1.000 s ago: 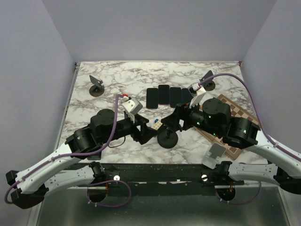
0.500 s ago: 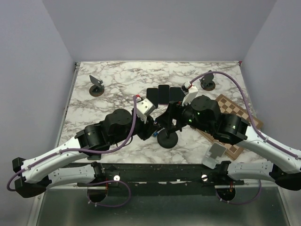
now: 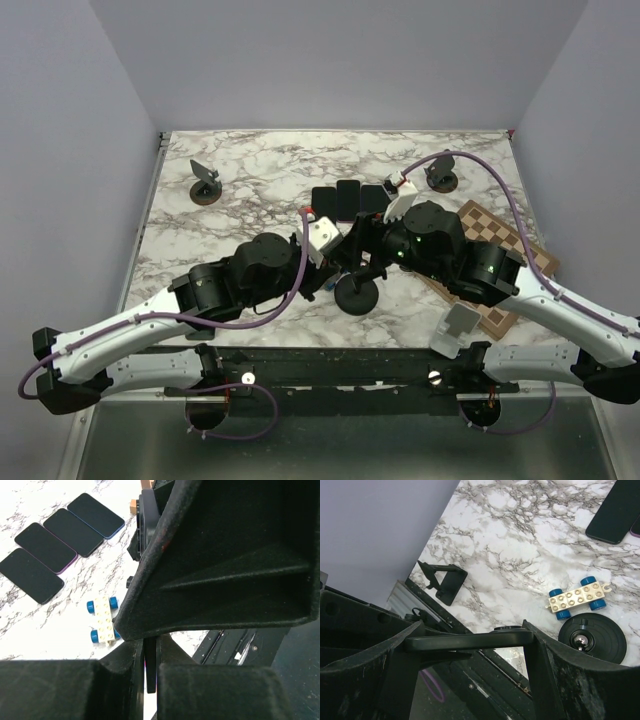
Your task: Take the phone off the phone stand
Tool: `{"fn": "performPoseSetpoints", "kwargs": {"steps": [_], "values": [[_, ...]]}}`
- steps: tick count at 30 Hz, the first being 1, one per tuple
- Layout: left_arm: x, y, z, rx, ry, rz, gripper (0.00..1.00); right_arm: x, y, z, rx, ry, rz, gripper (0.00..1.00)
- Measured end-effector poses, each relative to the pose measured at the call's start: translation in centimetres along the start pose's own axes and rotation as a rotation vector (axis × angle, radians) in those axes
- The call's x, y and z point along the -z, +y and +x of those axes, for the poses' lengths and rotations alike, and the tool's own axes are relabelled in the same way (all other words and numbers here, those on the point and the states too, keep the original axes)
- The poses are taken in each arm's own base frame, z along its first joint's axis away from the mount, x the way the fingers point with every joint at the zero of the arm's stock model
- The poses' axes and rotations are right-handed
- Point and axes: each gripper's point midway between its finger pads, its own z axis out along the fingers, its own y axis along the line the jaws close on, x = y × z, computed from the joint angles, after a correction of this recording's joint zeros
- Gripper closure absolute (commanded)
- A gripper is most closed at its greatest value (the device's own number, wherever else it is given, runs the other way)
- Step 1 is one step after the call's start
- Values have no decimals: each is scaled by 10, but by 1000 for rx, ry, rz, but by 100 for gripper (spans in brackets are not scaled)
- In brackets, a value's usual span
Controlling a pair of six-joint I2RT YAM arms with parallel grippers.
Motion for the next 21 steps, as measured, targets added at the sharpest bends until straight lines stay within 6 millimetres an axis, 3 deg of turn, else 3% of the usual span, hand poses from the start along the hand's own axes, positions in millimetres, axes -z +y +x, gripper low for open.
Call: {"fn": "performPoseSetpoints", "kwargs": {"steps": [4, 12, 17, 21], "values": [[2, 1, 0, -5, -7, -1, 100, -2, 2, 0, -4, -4, -12, 98], [5, 3, 9, 3, -46, 6, 100, -6, 2, 9, -4, 13, -33, 69], [6, 3, 11, 16, -61, 8, 100, -8, 3, 12, -6, 17, -41, 43], [7, 2, 11, 36, -70, 10, 100, -8, 4, 12, -8, 16, -44, 14]]}}
